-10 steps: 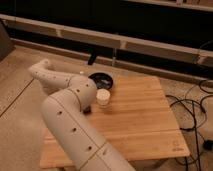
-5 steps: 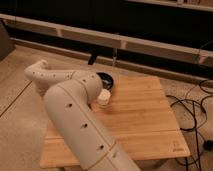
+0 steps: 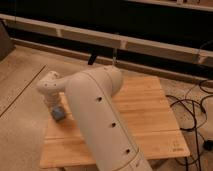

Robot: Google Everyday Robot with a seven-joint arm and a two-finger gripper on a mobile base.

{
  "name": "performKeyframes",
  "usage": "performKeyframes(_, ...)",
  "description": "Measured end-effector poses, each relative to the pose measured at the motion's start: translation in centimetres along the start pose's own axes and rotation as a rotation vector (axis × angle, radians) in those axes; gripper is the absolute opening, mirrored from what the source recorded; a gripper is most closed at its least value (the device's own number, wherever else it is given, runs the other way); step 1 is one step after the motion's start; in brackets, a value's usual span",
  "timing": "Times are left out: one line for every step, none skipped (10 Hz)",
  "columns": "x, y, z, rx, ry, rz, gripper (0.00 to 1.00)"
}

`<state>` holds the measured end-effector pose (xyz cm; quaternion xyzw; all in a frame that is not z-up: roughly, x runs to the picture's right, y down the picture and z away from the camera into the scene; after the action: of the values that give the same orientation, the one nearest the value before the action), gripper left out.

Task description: Wipe the white sponge on the table

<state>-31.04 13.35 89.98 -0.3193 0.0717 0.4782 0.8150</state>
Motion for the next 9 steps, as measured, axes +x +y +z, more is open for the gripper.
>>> performKeyframes(0.6,-1.4,-0.6,0.029,0.001,0.022,0.0)
performKeyframes(0.8,-3.2,-1.6,0.056,-0.008,0.053,0.0)
performKeyframes(1.2,-5.3,-2.9,0.079,-0.016,0.099,0.0)
performKeyframes(1.4,-6.5,-3.6,0.092,-0.021,0.125,0.0)
performKeyframes(1.7,-8.3,-4.3,0.109,-0.018,0.16,0.0)
performKeyframes(1.9,-9.3,-4.4,0.117,-0.007,0.183,0.0)
performKeyframes(2.1,-9.7,-3.8,0.121,0.016,0.192,0.0)
performKeyframes(2.0,-9.7,-3.4,0.124,0.034,0.19,0.0)
performKeyframes(1.6,-9.5,-2.6,0.131,0.056,0.171,0.0)
